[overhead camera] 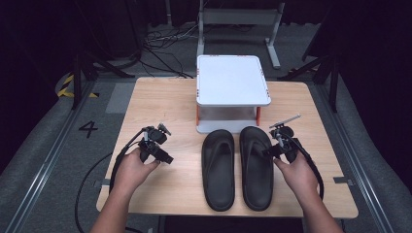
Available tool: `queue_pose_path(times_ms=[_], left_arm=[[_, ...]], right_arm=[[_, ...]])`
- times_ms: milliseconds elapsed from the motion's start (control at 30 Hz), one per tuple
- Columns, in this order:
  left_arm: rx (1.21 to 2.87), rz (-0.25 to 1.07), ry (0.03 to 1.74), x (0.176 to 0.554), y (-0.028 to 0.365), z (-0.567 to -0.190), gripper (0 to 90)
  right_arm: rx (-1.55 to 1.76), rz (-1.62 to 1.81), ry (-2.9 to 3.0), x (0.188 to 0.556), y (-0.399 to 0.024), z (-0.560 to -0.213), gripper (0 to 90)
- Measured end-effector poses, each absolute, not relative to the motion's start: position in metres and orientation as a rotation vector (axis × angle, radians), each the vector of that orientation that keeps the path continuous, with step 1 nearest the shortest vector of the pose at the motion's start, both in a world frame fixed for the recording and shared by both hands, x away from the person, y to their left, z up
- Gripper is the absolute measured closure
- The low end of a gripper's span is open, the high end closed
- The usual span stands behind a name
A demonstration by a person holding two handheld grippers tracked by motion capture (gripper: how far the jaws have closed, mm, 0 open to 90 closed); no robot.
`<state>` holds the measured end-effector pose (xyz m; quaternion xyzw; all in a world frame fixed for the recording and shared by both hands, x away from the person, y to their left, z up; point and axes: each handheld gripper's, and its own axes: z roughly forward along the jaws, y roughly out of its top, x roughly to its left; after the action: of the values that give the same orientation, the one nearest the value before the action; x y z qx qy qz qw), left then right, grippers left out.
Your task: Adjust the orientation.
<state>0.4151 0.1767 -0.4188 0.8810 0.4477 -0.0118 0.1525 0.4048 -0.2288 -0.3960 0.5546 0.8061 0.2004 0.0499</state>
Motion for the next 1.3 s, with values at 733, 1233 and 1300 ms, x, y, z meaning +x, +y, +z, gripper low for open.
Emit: queue_pose_path(times_ms=[733,1233,1300], left_arm=[[2.526,-0.044,1.276,0.418,0.176,-0.419,46.9],[2.533,-0.046,1.27,0.422,0.175,-0.417,46.8],[2.53,-0.046,1.276,0.421,0.175,-0.417,46.8]], right_arm=[[1.669,0.608,2.489,0.401,-0.211,-0.403,49.8],[1.477,0.698,2.513,0.366,-0.195,-0.38,43.1],[1.499,0.716,2.525,0.363,-0.19,-0.38,38.1]])
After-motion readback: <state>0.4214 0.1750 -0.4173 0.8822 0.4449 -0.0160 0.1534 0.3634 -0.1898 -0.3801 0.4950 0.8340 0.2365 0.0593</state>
